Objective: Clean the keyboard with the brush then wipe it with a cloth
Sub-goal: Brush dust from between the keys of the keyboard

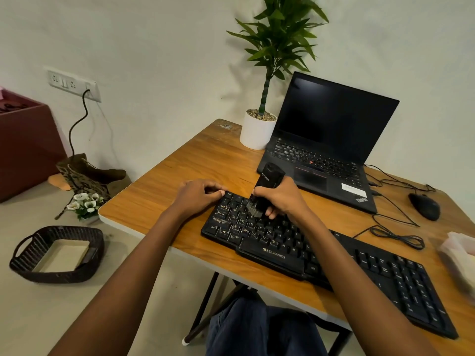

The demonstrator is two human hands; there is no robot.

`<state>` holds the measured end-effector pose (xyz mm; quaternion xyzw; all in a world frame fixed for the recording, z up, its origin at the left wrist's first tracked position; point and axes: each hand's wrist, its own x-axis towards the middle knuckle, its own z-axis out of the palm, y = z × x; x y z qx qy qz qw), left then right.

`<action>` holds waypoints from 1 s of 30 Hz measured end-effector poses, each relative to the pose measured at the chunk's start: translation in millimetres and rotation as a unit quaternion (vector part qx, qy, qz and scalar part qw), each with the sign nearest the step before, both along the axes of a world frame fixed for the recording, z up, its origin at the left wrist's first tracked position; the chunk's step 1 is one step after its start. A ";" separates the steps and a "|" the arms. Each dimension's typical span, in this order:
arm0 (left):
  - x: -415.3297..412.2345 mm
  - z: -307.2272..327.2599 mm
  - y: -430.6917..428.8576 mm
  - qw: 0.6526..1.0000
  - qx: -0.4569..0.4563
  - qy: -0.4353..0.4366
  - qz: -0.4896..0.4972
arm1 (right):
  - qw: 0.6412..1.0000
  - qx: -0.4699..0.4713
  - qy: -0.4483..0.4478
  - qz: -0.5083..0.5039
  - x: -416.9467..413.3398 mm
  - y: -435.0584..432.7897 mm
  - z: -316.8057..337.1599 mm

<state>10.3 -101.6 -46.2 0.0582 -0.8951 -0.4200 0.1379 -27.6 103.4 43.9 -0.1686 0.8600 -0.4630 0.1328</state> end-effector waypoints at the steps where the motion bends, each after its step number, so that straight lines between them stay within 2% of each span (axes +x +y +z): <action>1: -0.1 -0.3 -0.2 1.000 0.000 0.000 0.001 | 1.000 -0.008 0.013 -0.005 1.7 -0.3 -2.8; 3: -0.3 -0.3 -0.1 1.000 -0.001 0.000 0.006 | 1.000 -0.016 -0.001 0.012 5.6 0.8 -5.5; 6: 0.3 1.7 1.3 1.000 -0.013 -0.001 0.012 | 0.998 0.033 -0.017 0.057 4.6 0.2 -2.7; 10: 1.7 1.7 1.9 1.000 -0.011 0.002 0.011 | 0.995 0.057 0.069 0.051 0.3 -11.5 -6.6; 13: 1.7 2.6 2.5 1.000 -0.009 -0.001 0.012 | 0.991 0.005 0.108 0.082 3.3 -12.4 -17.9; 16: 1.9 3.7 2.9 1.000 -0.012 -0.004 0.015 | 0.989 -0.045 0.075 0.116 7.0 -4.3 -20.5; 19: 2.7 4.1 3.1 1.000 -0.012 -0.007 0.011 | 0.986 -0.011 0.045 0.161 1.7 -0.6 -13.6; 24: 4.3 6.1 4.3 1.000 -0.017 -0.003 0.009 | 0.981 -0.004 0.066 0.184 0.6 -17.2 -7.0; 27: 4.6 6.6 4.4 1.000 -0.023 -0.007 0.008 | 0.974 0.017 0.025 0.227 1.4 -17.4 -2.3; 30: 4.0 5.9 3.8 1.000 -0.027 -0.005 0.010 | 0.974 0.036 0.036 0.222 -3.4 -18.5 4.0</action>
